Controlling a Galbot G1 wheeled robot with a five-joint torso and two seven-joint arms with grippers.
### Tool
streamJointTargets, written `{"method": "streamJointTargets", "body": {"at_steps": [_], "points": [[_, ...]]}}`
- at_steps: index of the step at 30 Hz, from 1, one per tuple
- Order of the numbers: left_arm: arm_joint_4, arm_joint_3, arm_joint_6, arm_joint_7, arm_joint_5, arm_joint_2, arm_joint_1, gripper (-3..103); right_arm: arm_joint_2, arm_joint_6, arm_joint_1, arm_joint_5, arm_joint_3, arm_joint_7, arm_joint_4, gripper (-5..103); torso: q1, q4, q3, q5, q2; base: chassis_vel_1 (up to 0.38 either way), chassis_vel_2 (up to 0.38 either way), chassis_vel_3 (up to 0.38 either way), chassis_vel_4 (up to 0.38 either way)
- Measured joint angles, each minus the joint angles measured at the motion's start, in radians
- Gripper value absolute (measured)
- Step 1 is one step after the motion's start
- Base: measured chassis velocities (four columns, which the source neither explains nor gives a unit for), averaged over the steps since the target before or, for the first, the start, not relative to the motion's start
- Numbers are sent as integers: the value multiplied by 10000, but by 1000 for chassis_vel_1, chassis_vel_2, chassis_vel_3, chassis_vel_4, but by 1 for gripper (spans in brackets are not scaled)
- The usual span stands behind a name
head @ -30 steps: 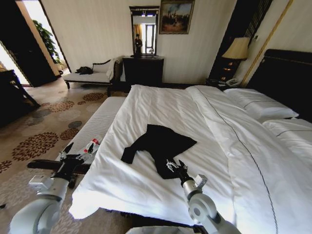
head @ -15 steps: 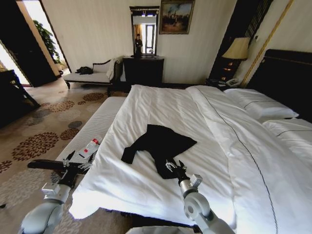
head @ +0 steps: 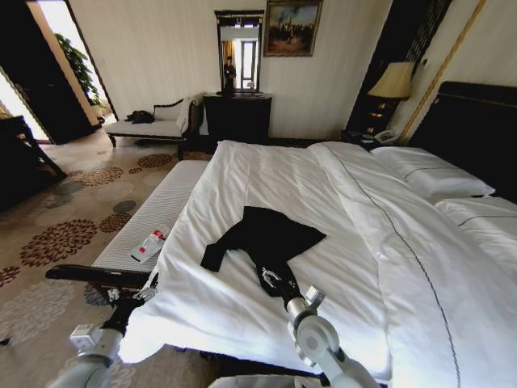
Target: Fold the clothes on the bed.
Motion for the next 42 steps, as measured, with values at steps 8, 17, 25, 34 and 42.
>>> {"method": "streamJointTargets", "body": {"at_steps": [8, 17, 25, 34, 42], "points": [[-238, -108, 21, -63, 27, -57, 106, 100, -11, -364, 89, 316, -216, 479, -240, 100, 0, 0, 0, -1, 0, 0, 0, 0, 0], [-202, -60, -26, -101, 236, -246, 98, 100, 14, -326, 250, 1083, -261, 561, -348, 100, 0, 0, 0, -1, 0, 0, 0, 0, 0], [-166, -76, -40, -156, 259, -266, 78, 100, 165, -41, 369, 1691, -303, 283, -257, 97, 0, 0, 0, -1, 0, 0, 0, 0, 0], [-76, -61, -61, -163, 311, -323, 40, 100, 262, 42, 537, 1703, -375, 192, -640, 79, 1, 0, 0, -1, 0, 0, 0, 0, 0], [-8, -52, -150, -181, 339, -387, 27, 100, 257, 66, 467, 1674, -314, 216, -660, 47, 0, 0, 0, -1, 0, 0, 0, 0, 0]]}}
